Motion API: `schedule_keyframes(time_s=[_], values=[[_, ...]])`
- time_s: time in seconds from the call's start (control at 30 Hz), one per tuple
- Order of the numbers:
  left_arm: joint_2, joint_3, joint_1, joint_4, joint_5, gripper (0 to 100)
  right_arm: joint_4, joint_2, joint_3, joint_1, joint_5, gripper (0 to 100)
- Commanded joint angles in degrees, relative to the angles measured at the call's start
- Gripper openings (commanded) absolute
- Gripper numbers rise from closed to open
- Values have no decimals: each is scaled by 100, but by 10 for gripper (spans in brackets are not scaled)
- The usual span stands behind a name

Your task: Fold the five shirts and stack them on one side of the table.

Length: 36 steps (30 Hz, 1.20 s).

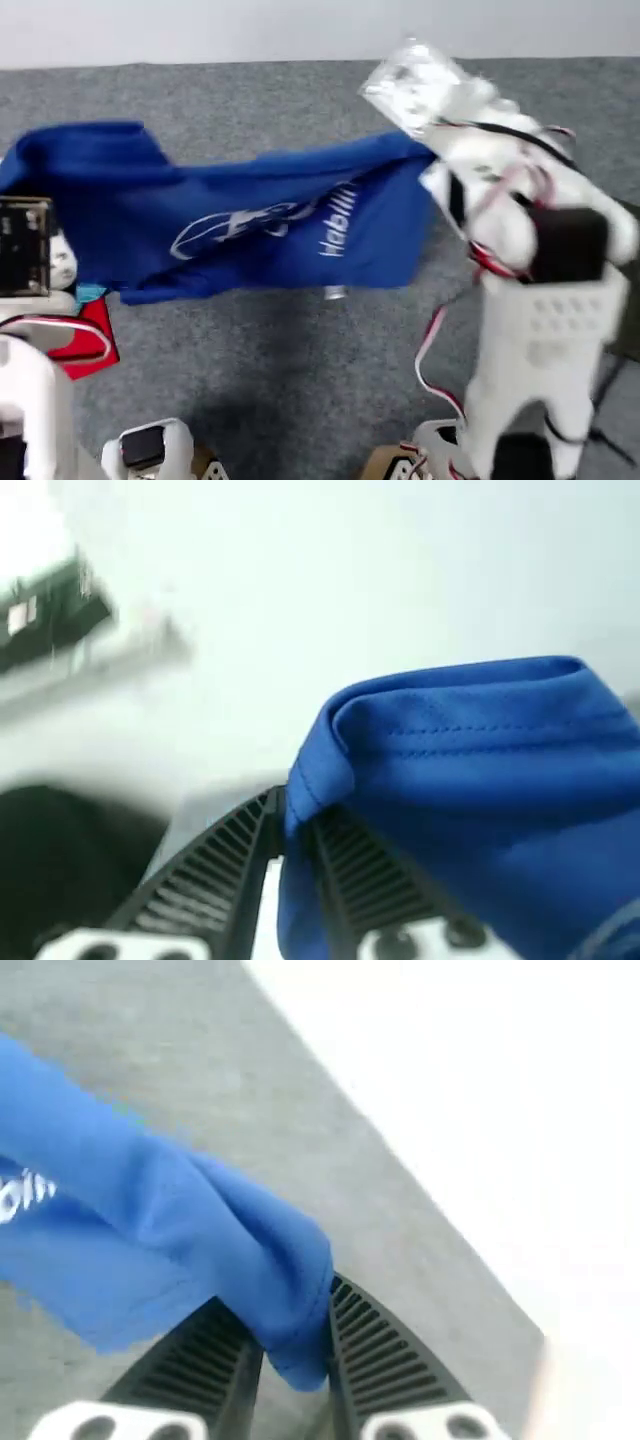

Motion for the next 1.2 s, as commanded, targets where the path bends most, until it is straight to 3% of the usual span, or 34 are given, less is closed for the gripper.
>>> schedule_keyframes(time_s=[0.0, 0.13, 0.37, 0.83, 0.97, 1.17], values=[[9, -207, 431, -1116, 18, 2, -268, -576, -105, 629, -62, 11], [26, -207, 545, -2171, -220, 2, -356, -910, -105, 1095, -62, 11], [-35, -479, 519, -2919, -1002, 2, -356, -1490, -105, 1763, -70, 11], [-44, -2018, 510, -2901, -1029, 2, -743, -2914, -105, 2703, -62, 11], [26, -2018, 510, -2708, -1257, 2, -725, -2835, -35, 2712, -53, 11], [431, -1068, 519, -2084, -1380, 2, -769, -2193, 352, 2712, -62, 11]])
